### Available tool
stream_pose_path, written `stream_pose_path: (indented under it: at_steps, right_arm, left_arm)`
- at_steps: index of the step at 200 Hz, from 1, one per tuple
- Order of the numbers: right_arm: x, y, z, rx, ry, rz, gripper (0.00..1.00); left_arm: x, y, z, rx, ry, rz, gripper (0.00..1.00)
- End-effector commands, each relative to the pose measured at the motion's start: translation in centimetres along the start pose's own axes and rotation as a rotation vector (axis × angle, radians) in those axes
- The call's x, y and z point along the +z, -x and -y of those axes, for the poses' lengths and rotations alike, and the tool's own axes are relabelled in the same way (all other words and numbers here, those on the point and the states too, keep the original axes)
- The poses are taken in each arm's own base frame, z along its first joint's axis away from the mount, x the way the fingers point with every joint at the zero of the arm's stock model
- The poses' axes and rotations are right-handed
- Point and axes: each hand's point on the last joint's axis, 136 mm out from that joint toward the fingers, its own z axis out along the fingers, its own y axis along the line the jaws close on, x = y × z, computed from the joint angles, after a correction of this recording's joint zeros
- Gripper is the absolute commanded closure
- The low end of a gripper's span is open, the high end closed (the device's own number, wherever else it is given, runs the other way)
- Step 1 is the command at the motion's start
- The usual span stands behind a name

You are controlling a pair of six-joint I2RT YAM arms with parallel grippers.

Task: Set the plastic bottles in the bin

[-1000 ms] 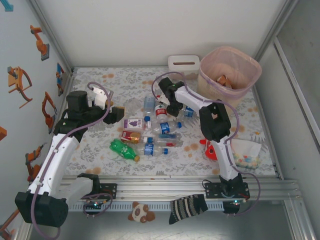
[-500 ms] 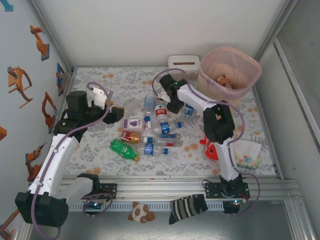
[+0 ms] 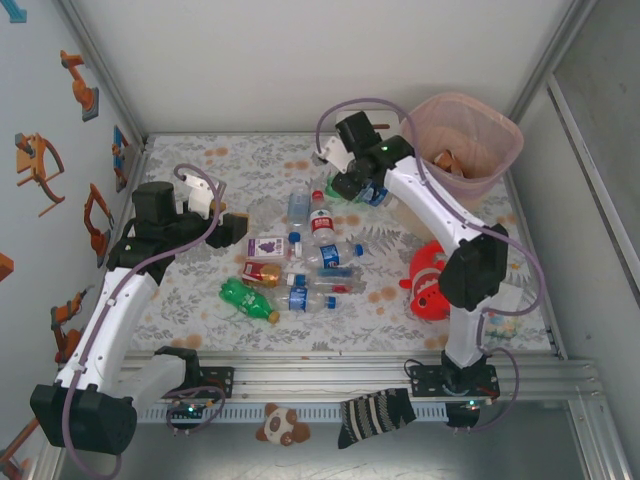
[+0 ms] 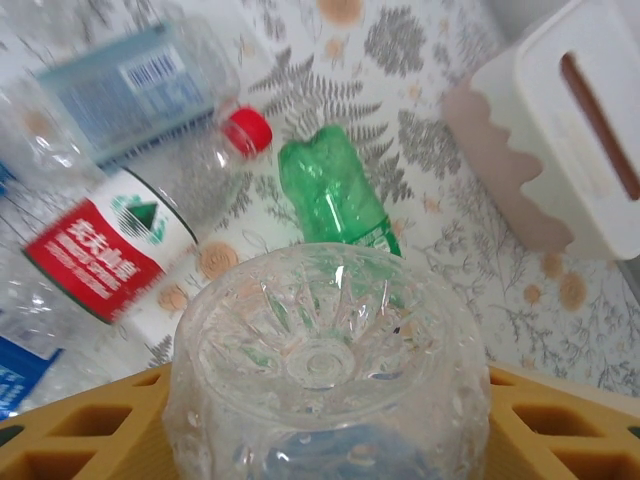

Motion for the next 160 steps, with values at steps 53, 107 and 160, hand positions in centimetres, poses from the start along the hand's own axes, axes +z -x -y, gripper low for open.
stream_pose_path:
  at_steps: [53, 107, 160]
  right_arm:
    - [-13.0, 7.3, 2.9, 0.146, -0.02, 0.439, 0.4]
    - [-21.5, 8.4, 7.2, 0.255, -0.103, 0.675, 0.41]
    - [-25.9, 5.9, 12.3, 0.354, -0.204, 0.759, 0.41]
  left_arm:
    - [-0.2, 0.1, -0.1, -0.007, 0.001, 0.013, 0.27]
    - [-0.2, 0.2, -0.1, -0.007, -0.002, 0.016, 0.27]
    - [-0.2, 0.3, 0.0, -0.008, -0.006, 0.021, 0.27]
